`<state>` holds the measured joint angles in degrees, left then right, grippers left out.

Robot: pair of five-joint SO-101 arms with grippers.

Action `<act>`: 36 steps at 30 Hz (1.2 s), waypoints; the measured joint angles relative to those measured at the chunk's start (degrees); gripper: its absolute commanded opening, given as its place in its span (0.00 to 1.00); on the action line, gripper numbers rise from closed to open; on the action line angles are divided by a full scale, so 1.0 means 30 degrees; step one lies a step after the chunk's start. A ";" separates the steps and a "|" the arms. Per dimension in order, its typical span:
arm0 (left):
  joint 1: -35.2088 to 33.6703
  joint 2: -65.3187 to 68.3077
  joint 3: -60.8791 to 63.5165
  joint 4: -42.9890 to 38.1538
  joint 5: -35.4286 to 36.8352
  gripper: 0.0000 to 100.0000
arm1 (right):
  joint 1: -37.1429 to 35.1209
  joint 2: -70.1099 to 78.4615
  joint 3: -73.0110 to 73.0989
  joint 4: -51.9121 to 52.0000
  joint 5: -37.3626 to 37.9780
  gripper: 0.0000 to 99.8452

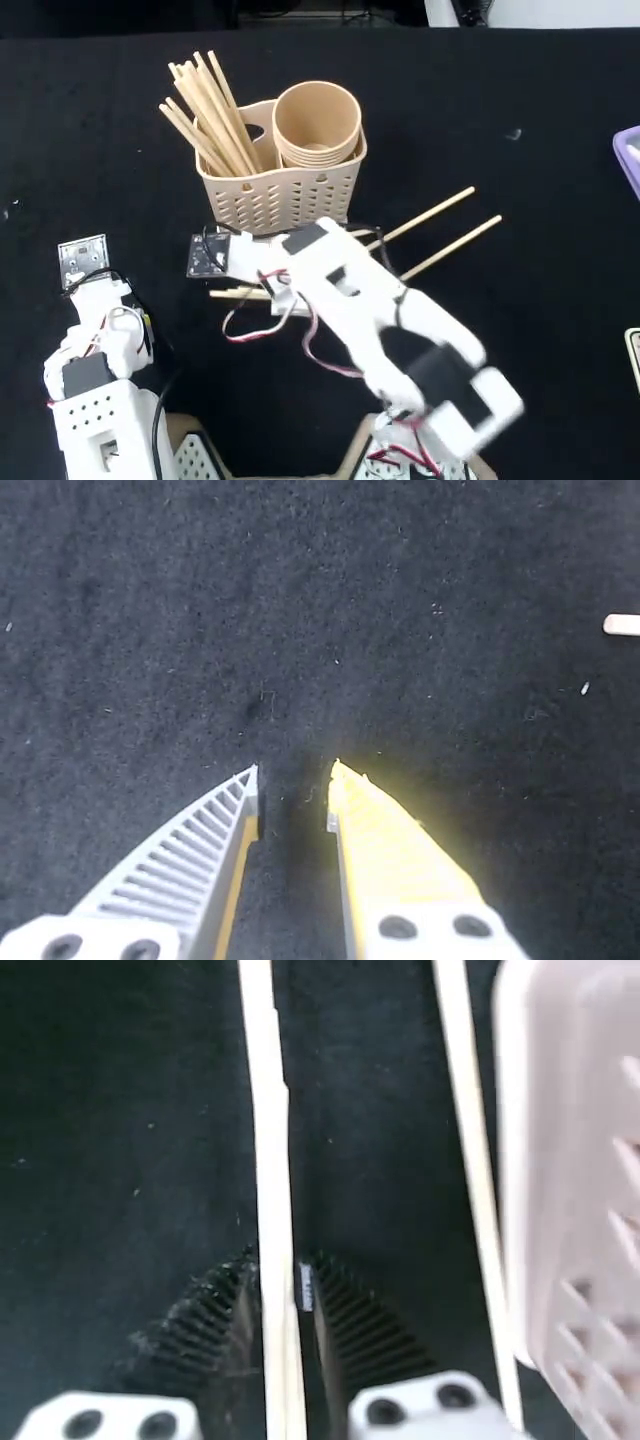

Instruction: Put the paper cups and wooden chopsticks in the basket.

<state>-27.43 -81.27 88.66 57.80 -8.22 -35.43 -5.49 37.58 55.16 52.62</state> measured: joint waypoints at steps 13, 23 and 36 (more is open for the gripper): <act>0.0000 0.0000 0.0000 0.0000 0.0000 0.13 | 0.0381 -0.5978 0.5216 -0.3839 -0.1700 0.01; 0.0000 0.0000 0.0000 0.0000 0.0000 0.13 | 0.0381 -0.5978 0.7590 -0.5363 -0.2637 0.17; 0.0000 0.0000 0.0000 0.0000 0.0000 0.13 | 0.0381 -0.5978 0.7766 -0.4513 -0.2637 0.17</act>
<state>-27.43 -81.27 88.66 57.80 -8.22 -34.29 -23.43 60.88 41.63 44.70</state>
